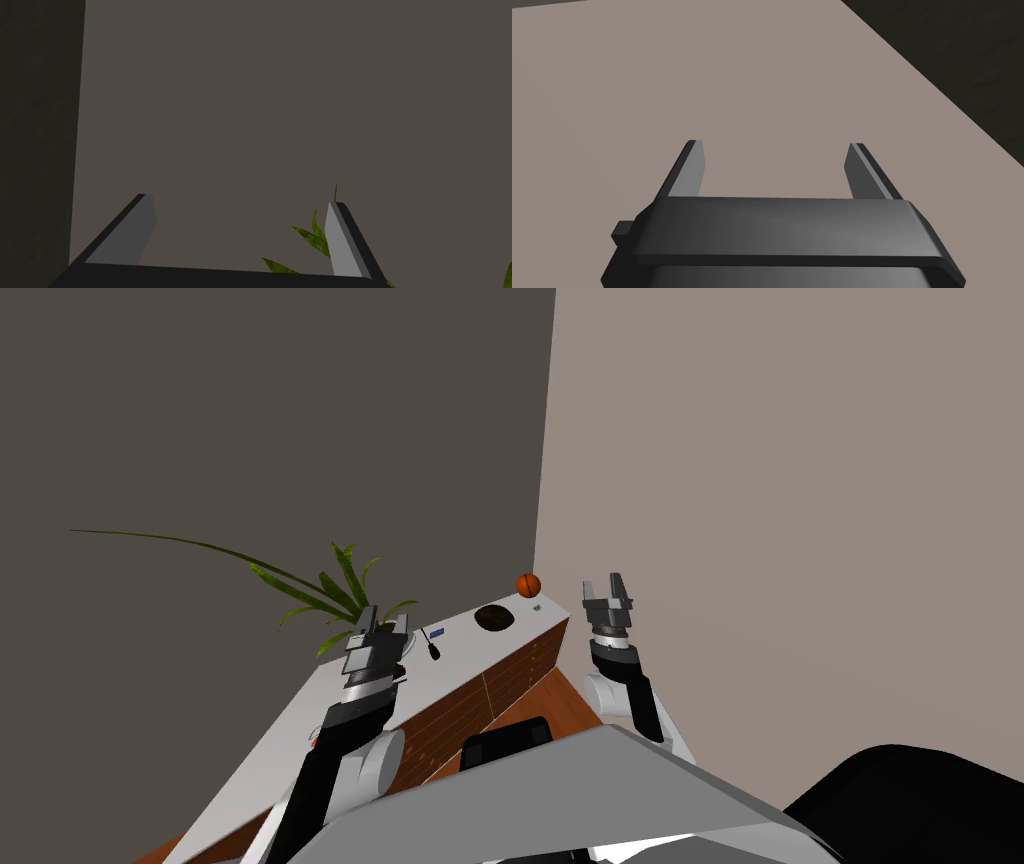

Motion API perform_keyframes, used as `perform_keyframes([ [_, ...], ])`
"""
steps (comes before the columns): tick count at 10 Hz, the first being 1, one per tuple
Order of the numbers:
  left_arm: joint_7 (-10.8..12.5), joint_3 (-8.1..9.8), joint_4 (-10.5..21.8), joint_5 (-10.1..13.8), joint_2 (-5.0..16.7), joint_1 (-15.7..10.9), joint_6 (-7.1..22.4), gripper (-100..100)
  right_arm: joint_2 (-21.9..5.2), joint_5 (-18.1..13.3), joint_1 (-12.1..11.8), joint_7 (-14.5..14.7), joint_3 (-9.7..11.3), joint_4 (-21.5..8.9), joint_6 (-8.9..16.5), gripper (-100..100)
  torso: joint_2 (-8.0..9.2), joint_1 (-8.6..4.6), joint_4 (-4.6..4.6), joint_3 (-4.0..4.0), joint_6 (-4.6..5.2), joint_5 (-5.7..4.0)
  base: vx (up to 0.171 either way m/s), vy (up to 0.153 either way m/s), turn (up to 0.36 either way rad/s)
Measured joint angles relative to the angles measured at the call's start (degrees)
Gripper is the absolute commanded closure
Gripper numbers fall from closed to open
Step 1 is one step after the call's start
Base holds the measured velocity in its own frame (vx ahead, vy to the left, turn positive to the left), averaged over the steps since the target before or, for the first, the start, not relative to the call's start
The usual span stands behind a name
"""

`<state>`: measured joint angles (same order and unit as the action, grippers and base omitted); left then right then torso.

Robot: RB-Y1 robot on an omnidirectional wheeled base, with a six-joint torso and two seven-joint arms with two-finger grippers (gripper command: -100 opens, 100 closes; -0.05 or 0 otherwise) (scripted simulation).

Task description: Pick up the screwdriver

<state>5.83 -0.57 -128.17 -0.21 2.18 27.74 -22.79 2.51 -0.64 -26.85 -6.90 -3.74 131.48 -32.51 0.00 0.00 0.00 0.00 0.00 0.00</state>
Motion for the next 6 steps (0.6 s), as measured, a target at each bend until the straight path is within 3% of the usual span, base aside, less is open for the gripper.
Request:
perform_keyframes([
  [6,1.05,0.74,1.73,5.27,8.57,4.20,1.50,-100,0.00,0.00,0.01,0.00,0.00,0.00,0.00,0,0.18,0.08,0.04,0.11,0.01,0.02,-0.041,0.015,-0.095],
])
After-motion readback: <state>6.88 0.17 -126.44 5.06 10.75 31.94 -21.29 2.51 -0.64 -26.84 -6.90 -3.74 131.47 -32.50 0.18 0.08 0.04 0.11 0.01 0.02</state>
